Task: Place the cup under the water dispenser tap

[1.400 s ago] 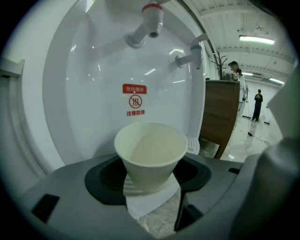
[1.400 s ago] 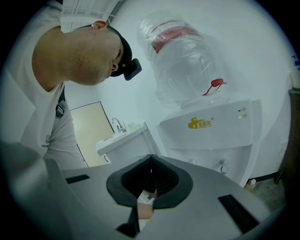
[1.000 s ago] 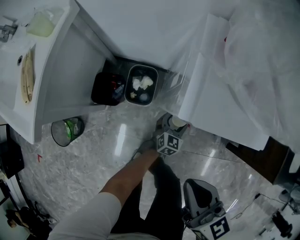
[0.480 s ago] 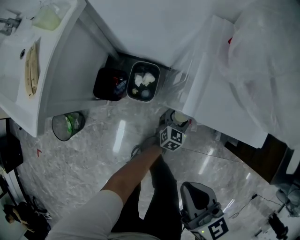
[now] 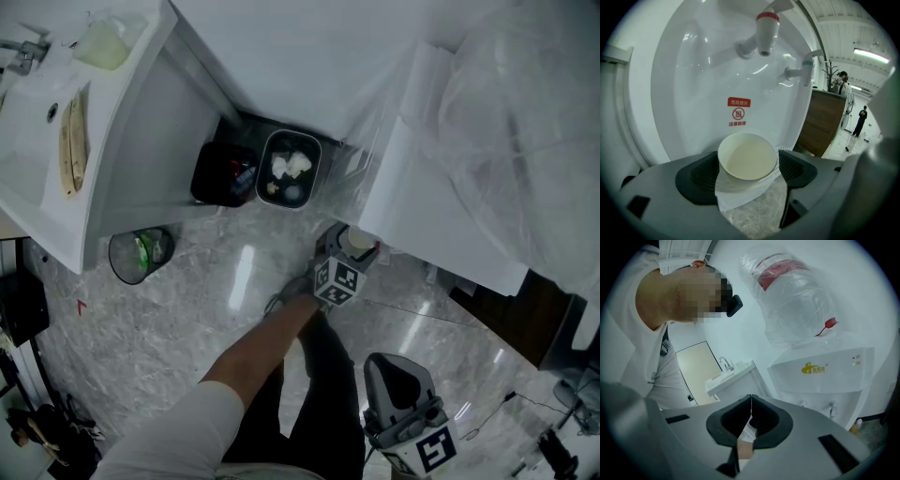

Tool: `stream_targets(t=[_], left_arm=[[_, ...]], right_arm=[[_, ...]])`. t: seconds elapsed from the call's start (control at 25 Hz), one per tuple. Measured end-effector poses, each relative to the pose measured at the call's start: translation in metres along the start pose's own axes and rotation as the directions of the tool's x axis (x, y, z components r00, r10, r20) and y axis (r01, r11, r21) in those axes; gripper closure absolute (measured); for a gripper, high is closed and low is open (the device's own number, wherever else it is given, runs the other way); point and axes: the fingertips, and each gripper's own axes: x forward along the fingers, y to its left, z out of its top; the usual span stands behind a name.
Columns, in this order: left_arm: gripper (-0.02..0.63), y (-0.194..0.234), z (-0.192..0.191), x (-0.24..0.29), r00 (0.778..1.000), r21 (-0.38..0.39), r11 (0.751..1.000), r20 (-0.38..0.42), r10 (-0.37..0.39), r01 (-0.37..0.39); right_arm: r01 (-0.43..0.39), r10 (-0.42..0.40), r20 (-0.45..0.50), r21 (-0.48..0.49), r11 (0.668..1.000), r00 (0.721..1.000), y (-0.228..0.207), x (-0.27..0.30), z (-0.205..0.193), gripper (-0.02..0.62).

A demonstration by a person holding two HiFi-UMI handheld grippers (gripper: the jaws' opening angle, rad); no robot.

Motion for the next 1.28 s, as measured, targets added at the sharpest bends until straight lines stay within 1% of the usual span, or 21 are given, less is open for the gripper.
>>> stream_targets(t=[0.16, 0.36, 0.52, 0.64, 0.76, 0.8, 0.88, 0.92, 1.0, 1.16, 1.28], left_arm=[[0.224, -0.003, -0.004, -0.007, 1.000, 0.002, 1.000, -0.017, -0.021, 0.021], [0.222, -0.006, -0.014, -0.029, 0.998, 0.004, 1.000, -0.056, -0.031, 0.031], [0.222, -0.016, -0.019, -0.069, 0.992, 0.021, 0.998, -0.114, -0.052, 0.055], [0.224, -0.033, -0.001, -0.117, 0.985, 0.028, 0.994, -0.134, -0.105, 0.110], [0.230, -0.053, 0.044, -0.178, 0.981, -0.003, 0.984, -0.082, -0.176, 0.176], [0.255, -0.058, 0.063, -0.200, 0.980, -0.009, 0.982, -0.058, -0.191, 0.191], [0.387, -0.064, 0.104, -0.245, 0.979, -0.016, 0.979, -0.011, -0.202, 0.202], [0.442, -0.066, 0.127, -0.267, 0.979, -0.018, 0.979, 0.012, -0.203, 0.203], [0.517, -0.067, 0.170, -0.305, 0.979, -0.019, 0.980, 0.052, -0.199, 0.200], [0.595, -0.066, 0.245, -0.363, 0.978, 0.001, 0.984, 0.108, -0.178, 0.179], [0.600, -0.071, 0.289, -0.398, 0.974, -0.015, 0.984, 0.148, -0.173, 0.177]], right_arm=[[0.020, -0.020, -0.005, -0.058, 0.998, 1.000, -0.006, 0.016, -0.001, 0.581], [0.019, -0.021, -0.017, -0.079, 0.997, 1.000, -0.001, 0.032, -0.003, 0.581], [0.026, -0.030, -0.039, -0.085, 0.996, 0.999, 0.010, 0.035, 0.001, 0.581], [0.038, -0.042, -0.036, -0.084, 0.996, 0.998, 0.024, 0.030, 0.014, 0.581], [0.057, -0.060, -0.026, -0.097, 0.994, 0.998, 0.039, 0.017, 0.034, 0.581], [0.067, -0.069, -0.020, -0.101, 0.993, 0.997, 0.045, 0.011, 0.042, 0.581], [0.088, -0.090, -0.017, -0.107, 0.990, 0.996, 0.057, -0.003, 0.056, 0.581], [0.101, -0.103, -0.015, -0.110, 0.989, 0.995, 0.062, -0.011, 0.063, 0.581], [0.131, -0.132, -0.004, -0.117, 0.984, 0.991, 0.071, -0.027, 0.079, 0.581], [0.192, -0.189, 0.034, -0.116, 0.975, 0.981, 0.086, -0.048, 0.105, 0.581], [0.220, -0.214, 0.058, -0.109, 0.969, 0.975, 0.099, -0.059, 0.123, 0.581]])
